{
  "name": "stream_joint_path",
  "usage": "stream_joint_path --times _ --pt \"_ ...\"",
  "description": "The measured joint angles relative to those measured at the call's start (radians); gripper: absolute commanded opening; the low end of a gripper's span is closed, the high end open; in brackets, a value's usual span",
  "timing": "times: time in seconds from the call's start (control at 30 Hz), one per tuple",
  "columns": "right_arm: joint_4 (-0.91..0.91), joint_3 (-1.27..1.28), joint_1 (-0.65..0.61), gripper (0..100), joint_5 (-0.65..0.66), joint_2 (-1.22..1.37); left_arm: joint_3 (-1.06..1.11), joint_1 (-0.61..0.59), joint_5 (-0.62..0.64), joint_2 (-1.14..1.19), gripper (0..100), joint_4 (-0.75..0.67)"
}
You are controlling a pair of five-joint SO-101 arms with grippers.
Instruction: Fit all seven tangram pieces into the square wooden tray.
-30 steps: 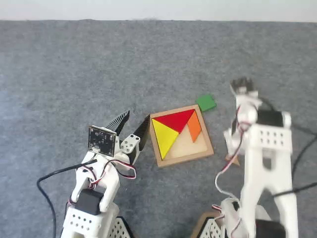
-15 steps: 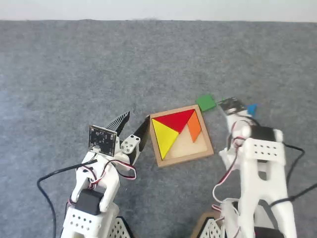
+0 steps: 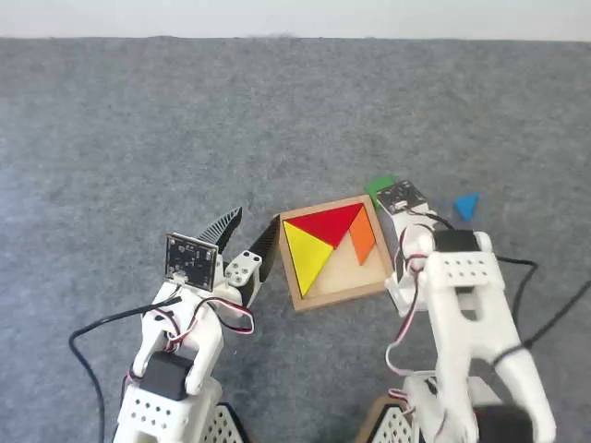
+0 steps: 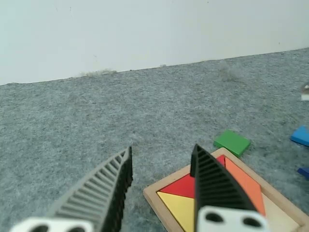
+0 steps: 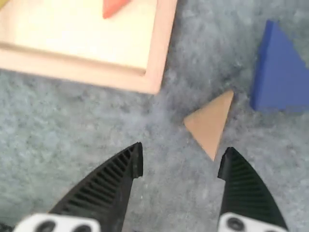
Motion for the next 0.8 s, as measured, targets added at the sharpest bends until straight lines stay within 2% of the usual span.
stream_joint_path --times 0.27,0.47,0.8 --pt "-0.163 0.000 0.015 26.6 0.000 0.227 0.000 0.005 0.000 0.000 20 0.000" --pt "-0.178 -0.002 0.017 26.3 -0.002 0.259 0.000 0.005 0.000 0.000 20 0.000" --pt "-0.221 -0.012 0.094 26.2 -0.003 0.295 0.000 0.005 0.000 0.000 20 0.000"
